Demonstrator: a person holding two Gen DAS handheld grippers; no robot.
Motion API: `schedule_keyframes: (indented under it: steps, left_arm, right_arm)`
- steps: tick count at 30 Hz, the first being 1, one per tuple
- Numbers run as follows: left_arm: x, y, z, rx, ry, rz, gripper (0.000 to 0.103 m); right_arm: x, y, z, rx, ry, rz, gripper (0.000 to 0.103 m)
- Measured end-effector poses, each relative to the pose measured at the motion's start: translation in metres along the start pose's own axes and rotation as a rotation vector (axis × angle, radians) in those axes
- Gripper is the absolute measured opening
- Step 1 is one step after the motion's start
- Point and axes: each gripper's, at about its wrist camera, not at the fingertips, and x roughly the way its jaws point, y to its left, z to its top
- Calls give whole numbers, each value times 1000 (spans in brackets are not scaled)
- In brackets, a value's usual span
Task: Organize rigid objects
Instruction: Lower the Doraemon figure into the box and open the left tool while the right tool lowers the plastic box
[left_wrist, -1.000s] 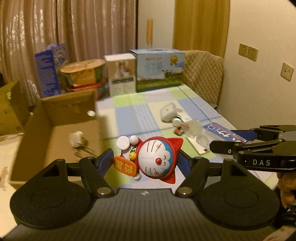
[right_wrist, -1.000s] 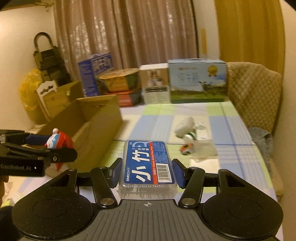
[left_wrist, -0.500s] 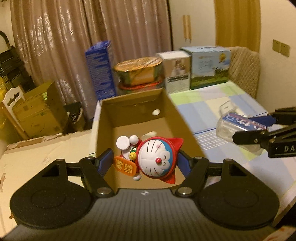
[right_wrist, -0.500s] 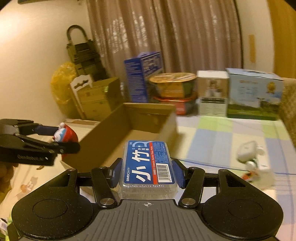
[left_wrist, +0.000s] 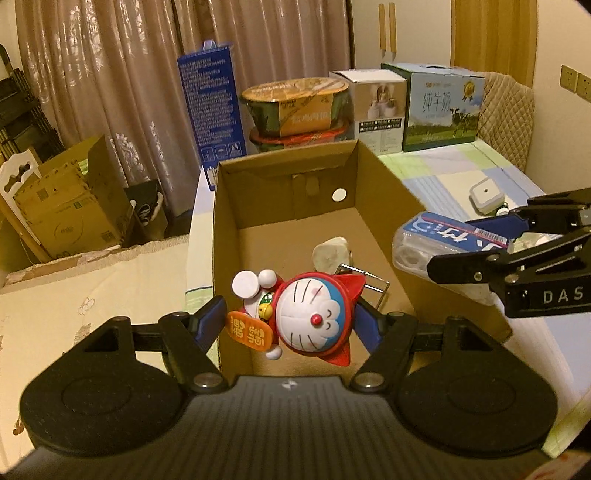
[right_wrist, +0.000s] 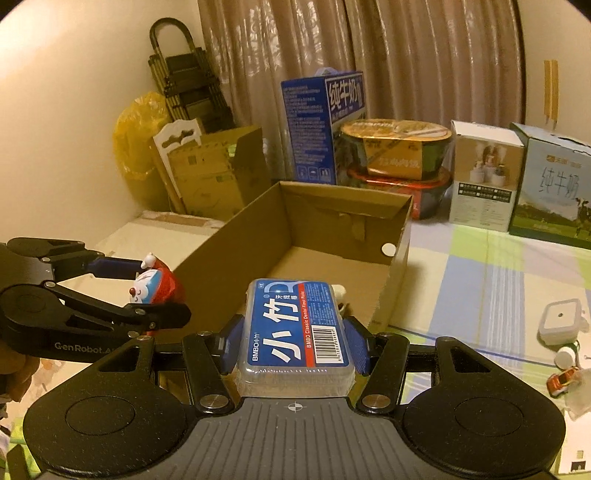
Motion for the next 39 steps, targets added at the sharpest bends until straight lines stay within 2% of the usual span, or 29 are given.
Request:
schedule_keyframes:
  steps: [11,20,22,29,39]
  left_arm:
    - [32,1,-13,59,49,-32,69]
    - [46,2,-14,52,85,-55,70]
    - [44,3,-13,34,70,-53,77]
    - [26,6,-7,17,24,-39,77]
    - [5,12,-4,-21,-12,-24,77]
  right_arm:
    - [32,6,-3,-93,12,16,54]
    - [41,-2,-3,-56,18,33,54]
    - [41,-4,-2,-41,20,36,54]
    - [37,-7,-6,-26,22,39,54]
    - [29,2,-13,-89,17,37,54]
